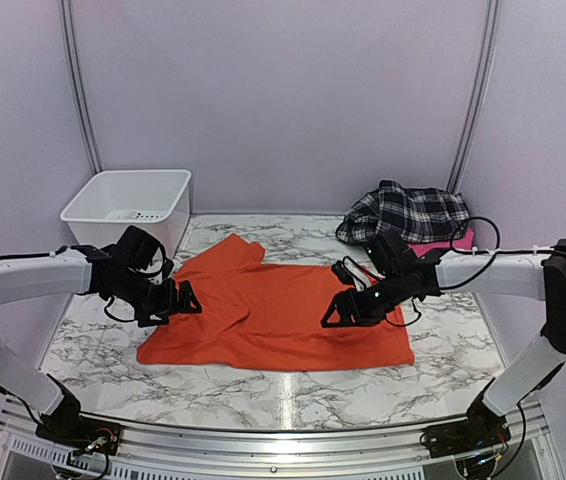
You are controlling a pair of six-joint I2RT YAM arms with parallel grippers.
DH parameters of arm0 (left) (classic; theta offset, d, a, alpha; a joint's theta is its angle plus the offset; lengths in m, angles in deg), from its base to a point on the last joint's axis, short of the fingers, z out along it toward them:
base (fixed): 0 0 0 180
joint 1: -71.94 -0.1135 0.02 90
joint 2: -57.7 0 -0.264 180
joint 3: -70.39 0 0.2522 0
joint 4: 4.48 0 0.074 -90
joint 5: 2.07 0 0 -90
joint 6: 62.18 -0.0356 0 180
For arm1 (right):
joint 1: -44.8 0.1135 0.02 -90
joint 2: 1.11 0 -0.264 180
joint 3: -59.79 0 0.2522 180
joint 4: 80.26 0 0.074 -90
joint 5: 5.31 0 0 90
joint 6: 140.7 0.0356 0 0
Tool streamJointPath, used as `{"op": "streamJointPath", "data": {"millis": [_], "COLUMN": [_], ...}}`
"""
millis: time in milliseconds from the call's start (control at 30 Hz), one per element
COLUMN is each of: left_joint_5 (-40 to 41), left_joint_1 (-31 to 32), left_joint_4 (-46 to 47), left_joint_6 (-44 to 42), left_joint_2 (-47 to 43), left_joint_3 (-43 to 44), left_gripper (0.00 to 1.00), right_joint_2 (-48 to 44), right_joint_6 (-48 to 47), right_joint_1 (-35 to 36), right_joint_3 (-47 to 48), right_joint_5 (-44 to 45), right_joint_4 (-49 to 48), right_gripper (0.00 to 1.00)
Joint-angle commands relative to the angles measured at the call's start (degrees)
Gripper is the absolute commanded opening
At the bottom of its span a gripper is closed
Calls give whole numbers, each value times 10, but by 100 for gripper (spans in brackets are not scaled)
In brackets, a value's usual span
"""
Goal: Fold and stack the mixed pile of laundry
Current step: Smooth out the 1/3-folded T-shirt at the center of the board.
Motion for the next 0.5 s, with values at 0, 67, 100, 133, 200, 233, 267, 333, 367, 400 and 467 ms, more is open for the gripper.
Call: {"op": "streamJointPath", "data": {"millis": [0,67,100,133,200,233,267,333,367,400,467], "left_joint_5": [-7,1,6,15,44,56,65,76,79,82,86], "left_joint_1": [17,16,15,12,3,-3,-7,-7,-7,-7,-7], "left_joint_4": [-7,-3,-3,-6,-17,-25,-36,-57,-66,-78,-97], "left_joint_6": [26,37,43,54,84,98,109,123,129,135,145], "left_joint_2": [23,43,52,57,54,51,46,34,22,12,-14], "left_joint_3": [-18,-27,-34,-42,-68,-86,-99,-119,-130,-139,-157], "left_gripper": [99,99,99,99,99,99,99,99,99,99,99], "right_joint_2": [-28,-28,-28,-30,-39,-44,-49,-57,-60,-65,-81], "right_joint_6": [32,47,53,56,56,54,51,48,50,53,57], "right_joint_1": [-9,-28,-42,-56,-77,-86,-91,-93,-93,-93,-93], "right_joint_3": [-71,-111,-126,-141,-169,-183,-196,-221,-231,-240,-250], "right_joint_5": [-20,-16,-16,-11,8,16,22,25,25,22,14], "right_joint_4": [7,-4,-4,1,17,26,35,44,47,49,55], "right_gripper": [65,64,63,63,63,63,63,63,63,63,63]}}
